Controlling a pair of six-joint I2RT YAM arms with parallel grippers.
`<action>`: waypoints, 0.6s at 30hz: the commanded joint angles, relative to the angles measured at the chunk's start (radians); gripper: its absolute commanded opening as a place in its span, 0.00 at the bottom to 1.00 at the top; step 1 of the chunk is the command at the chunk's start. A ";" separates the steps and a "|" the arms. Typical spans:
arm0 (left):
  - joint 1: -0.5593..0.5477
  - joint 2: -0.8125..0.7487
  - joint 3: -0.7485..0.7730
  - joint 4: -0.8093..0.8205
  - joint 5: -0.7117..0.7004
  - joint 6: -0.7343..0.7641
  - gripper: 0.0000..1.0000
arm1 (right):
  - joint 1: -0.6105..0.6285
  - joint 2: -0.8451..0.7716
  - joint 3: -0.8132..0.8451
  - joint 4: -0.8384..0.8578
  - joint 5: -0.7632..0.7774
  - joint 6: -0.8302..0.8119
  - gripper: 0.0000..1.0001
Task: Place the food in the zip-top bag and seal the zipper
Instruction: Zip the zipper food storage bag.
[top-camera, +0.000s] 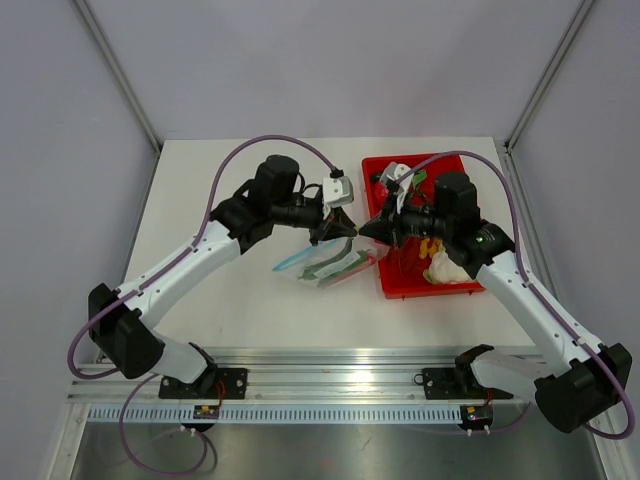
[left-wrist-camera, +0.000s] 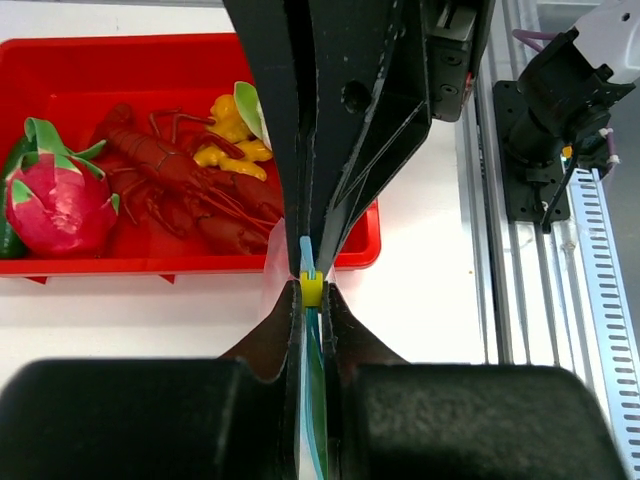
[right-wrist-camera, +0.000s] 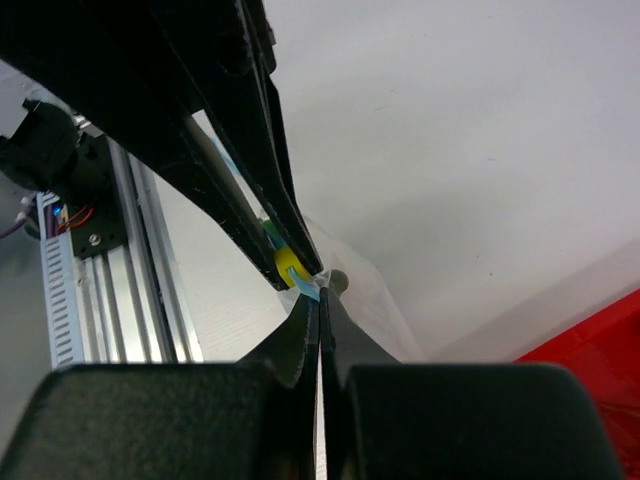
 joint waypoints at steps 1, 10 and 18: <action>0.014 -0.014 -0.005 -0.039 0.044 0.007 0.00 | -0.010 -0.049 -0.006 0.180 0.203 0.065 0.00; 0.097 -0.089 -0.121 -0.065 0.027 0.007 0.00 | -0.015 -0.041 -0.003 0.286 0.420 0.168 0.00; 0.186 -0.245 -0.295 -0.062 -0.076 -0.013 0.00 | -0.027 -0.012 0.040 0.304 0.504 0.191 0.00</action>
